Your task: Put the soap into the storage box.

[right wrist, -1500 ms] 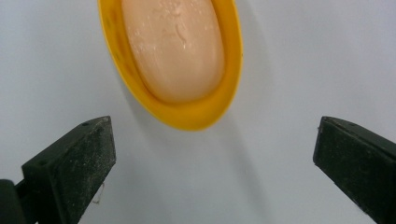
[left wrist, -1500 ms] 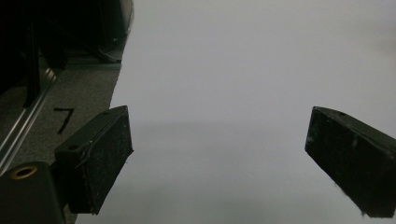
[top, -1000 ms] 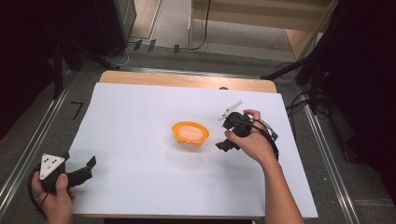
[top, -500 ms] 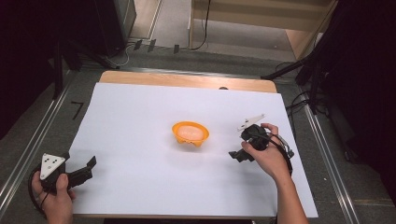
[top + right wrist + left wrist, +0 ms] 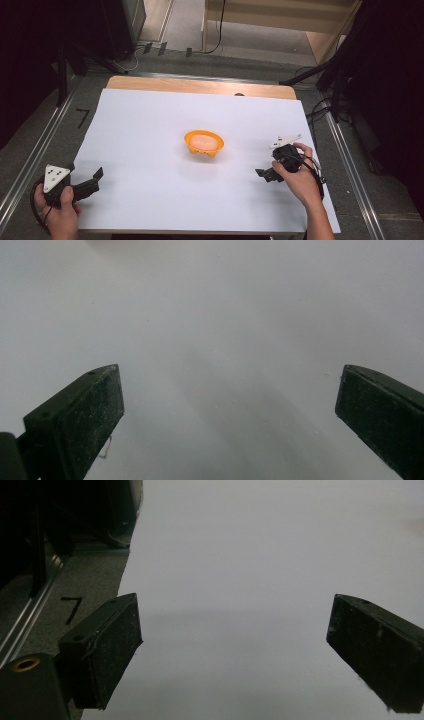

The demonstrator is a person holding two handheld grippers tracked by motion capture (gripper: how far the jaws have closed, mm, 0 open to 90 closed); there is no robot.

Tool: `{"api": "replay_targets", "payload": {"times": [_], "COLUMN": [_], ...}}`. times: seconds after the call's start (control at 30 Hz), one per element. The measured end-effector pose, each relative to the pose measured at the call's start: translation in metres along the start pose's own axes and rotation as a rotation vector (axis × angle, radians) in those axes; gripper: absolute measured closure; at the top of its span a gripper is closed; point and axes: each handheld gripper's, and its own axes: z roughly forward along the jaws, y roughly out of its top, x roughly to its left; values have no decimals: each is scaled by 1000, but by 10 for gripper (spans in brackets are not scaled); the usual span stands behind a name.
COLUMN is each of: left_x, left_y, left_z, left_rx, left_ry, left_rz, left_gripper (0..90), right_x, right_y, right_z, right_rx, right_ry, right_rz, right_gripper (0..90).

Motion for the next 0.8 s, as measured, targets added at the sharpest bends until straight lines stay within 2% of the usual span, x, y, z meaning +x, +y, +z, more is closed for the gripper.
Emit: {"api": "replay_targets", "payload": {"times": [0.43, 0.53, 0.8], "left_x": [0, 0, 0], "left_y": [0, 0, 0], "left_z": [0, 0, 0], "left_rx": [3, 1, -1], "left_ry": [0, 0, 1], "left_rz": [4, 2, 1], "left_gripper": [79, 79, 79], "right_x": [-3, -4, -10], "right_y": [-28, -34, -61], "right_z": [-11, -11, -18], "right_rx": [-56, -58, -111], "right_ry": [-11, -26, -35], "right_rz": [36, 40, 114], "right_gripper": [0, 0, 0]}}
